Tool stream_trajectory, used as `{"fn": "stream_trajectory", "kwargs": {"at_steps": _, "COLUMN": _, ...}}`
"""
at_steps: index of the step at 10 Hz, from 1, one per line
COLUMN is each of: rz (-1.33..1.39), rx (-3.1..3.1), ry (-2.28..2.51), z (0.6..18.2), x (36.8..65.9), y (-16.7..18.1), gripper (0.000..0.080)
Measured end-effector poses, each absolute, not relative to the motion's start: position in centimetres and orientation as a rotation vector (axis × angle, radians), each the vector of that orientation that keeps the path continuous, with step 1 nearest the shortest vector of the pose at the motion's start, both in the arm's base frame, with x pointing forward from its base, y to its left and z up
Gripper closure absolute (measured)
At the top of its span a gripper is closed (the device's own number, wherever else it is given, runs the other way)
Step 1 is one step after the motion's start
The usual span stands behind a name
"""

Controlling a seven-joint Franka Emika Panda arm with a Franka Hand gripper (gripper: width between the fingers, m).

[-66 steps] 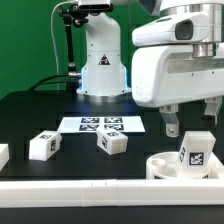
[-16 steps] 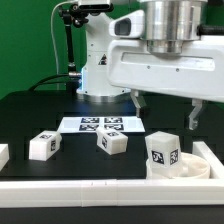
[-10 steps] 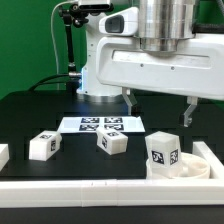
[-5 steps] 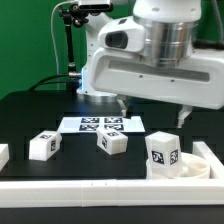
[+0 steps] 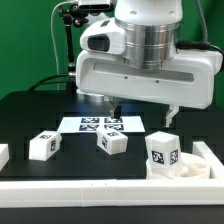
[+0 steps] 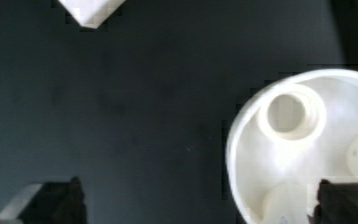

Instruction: Assemble stool

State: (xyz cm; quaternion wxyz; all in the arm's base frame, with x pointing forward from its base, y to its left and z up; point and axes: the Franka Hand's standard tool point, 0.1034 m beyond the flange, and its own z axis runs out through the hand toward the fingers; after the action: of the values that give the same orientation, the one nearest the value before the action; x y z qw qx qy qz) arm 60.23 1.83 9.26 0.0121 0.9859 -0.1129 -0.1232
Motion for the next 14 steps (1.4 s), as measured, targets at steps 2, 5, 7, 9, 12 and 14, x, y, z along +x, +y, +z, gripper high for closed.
{"fn": "stream_trajectory", "kwargs": {"at_steps": 2, "rz": -0.419, "rx": 3.13, "ry": -0.007, "z": 8.5, "x": 58.2, "y": -0.6, "gripper": 0.0151}}
{"fn": "stream_trajectory", "kwargs": {"at_steps": 5, "rz": -0.436, "rx": 3.143, "ry": 0.039, "z": 8.0, "x": 56.4, "y": -3.1, "gripper": 0.0151}}
{"fn": "stream_trajectory", "kwargs": {"at_steps": 7, "rz": -0.482, "rx": 3.14, "ry": 0.04, "z": 7.9, "x": 56.0, "y": -3.0, "gripper": 0.0151}}
{"fn": "stream_trajectory", "kwargs": {"at_steps": 9, "rz": -0.597, "rx": 3.13, "ry": 0.033, "z": 7.5, "x": 55.2, "y": -3.2, "gripper": 0.0151}}
{"fn": "stream_trajectory", "kwargs": {"at_steps": 12, "rz": -0.926, "rx": 3.066, "ry": 0.044, "z": 7.1, "x": 54.7, "y": -2.9, "gripper": 0.0151}}
{"fn": "stream_trajectory", "kwargs": {"at_steps": 14, "rz": -1.113, "rx": 3.01, "ry": 0.04, "z": 6.6, "x": 53.7, "y": -2.6, "gripper": 0.0151}}
